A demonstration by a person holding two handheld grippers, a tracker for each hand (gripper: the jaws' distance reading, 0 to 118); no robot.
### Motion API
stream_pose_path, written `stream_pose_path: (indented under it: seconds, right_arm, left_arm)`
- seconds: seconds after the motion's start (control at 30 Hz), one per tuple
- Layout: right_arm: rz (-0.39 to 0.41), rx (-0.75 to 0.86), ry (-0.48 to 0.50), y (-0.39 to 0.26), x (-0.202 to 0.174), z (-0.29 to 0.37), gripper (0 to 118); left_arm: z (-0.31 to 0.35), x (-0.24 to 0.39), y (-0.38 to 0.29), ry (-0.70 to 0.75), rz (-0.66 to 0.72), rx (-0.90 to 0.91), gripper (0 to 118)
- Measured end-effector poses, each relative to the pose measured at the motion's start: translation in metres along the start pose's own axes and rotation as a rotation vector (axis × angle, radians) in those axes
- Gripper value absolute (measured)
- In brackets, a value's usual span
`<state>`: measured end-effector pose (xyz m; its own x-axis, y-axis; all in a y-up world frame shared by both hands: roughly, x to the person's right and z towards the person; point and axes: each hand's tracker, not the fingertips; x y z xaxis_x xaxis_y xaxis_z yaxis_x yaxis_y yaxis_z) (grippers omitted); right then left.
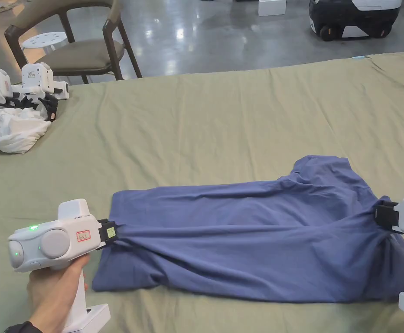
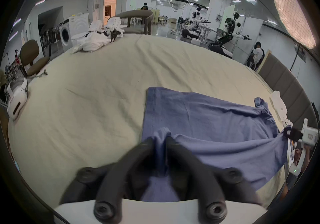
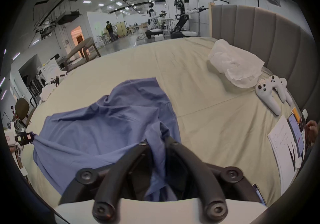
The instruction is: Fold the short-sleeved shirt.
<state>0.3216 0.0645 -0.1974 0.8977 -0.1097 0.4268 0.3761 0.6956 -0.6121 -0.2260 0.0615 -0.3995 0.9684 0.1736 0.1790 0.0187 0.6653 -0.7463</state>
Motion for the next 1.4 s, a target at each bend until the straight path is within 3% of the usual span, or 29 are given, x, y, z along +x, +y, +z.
stream_pose_path:
  seconds: [0.03, 0.07, 0.3, 0.5, 0.6, 0.63, 0.67, 0.7, 0.83, 1.1, 1.4]
  right_arm:
    - [0.004, 0.003, 0.000, -0.001, 0.001, 0.000, 51]
    - [0.008, 0.010, 0.000, -0.003, 0.002, 0.005, 62]
    - [-0.007, 0.247, 0.090, -0.027, 0.004, 0.102, 61]
    - [0.006, 0.392, 0.169, -0.064, -0.017, 0.202, 61]
    - [0.018, 0.447, 0.190, -0.084, -0.027, 0.236, 56]
    - [0.039, 0.466, 0.189, -0.091, -0.031, 0.245, 46]
    - [0.072, 0.476, 0.177, -0.097, -0.036, 0.253, 25]
    - [0.094, 0.471, 0.167, -0.103, -0.038, 0.257, 13]
    - [0.143, 0.448, 0.177, -0.122, -0.044, 0.267, 0]
    - [0.130, 0.433, 0.186, -0.127, -0.049, 0.267, 0]
    - [0.125, 0.371, 0.211, -0.134, -0.048, 0.247, 0]
  left_arm:
    - [0.003, -0.001, -0.001, -0.001, 0.002, 0.005, 63]
    - [0.009, -0.001, -0.003, -0.002, 0.005, 0.018, 88]
    - [0.130, 0.004, -0.026, -0.089, -0.126, 0.336, 91]
    - [0.237, 0.023, -0.075, 0.009, -0.225, 0.596, 90]
    - [0.274, 0.028, -0.097, -0.033, -0.207, 0.609, 76]
    - [0.281, 0.027, -0.102, -0.042, -0.202, 0.621, 65]
    - [0.290, 0.028, -0.109, -0.057, -0.206, 0.624, 48]
    - [0.297, 0.030, -0.115, -0.069, -0.213, 0.627, 37]
    - [0.317, 0.035, -0.135, -0.094, -0.218, 0.632, 1]
    - [0.305, 0.038, -0.141, -0.115, -0.305, 0.571, 0]
    - [0.218, 0.013, -0.122, -0.153, -0.128, 0.386, 2]
